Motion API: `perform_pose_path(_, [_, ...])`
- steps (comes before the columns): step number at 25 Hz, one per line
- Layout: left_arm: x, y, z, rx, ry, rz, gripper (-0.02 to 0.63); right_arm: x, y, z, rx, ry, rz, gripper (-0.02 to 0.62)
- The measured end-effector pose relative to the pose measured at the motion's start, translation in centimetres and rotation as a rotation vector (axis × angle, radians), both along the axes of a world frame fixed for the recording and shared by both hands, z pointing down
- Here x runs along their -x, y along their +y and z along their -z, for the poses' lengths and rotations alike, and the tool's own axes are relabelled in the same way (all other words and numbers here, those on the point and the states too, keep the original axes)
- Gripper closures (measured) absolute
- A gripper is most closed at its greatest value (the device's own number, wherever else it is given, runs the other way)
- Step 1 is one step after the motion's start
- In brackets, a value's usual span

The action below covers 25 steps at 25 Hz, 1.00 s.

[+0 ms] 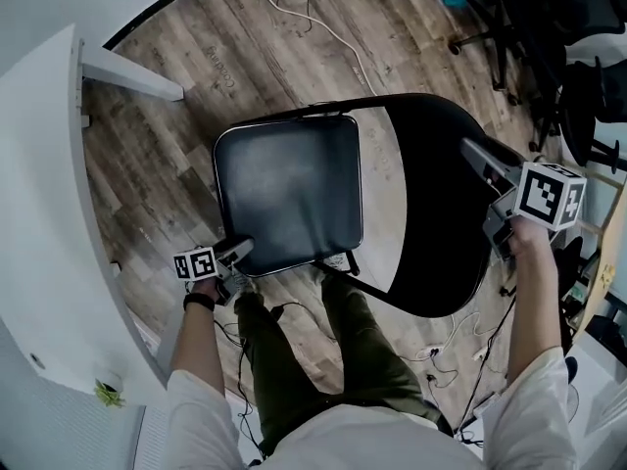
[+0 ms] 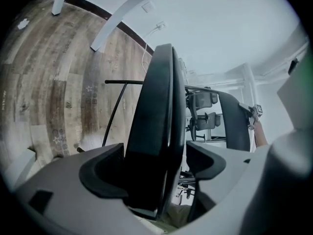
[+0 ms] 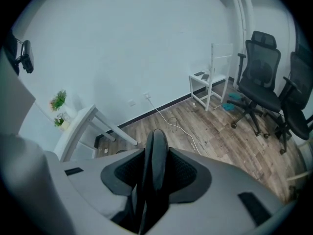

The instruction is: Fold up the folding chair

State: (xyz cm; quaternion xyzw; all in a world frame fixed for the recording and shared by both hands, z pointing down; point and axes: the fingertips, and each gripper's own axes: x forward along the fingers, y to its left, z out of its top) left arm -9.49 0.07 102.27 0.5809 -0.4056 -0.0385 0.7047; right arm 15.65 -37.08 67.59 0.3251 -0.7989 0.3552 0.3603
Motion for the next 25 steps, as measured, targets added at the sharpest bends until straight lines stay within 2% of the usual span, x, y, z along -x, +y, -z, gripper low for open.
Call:
perform_pose_path(8, [-5.1,-1.9,7.6,-0.037,-0.015,-0.038,0.206,-2.1,-0.9,3.8,0.001,0.020,-0.005,0.442])
perform_pose_path(14, [-9.7,-3.3,12.9,-0.047,-0.037,-0.099,0.204,-4.0,-1.4,6.1,0.016,0.032,-0.017,0.442])
perform_pose_path(25, [-17.9,-5.8,19.6,-0.053,-0.107,-0.210,0.201,-6.4,-1.9,9.2,0.038,0.040,-0.026,0.443])
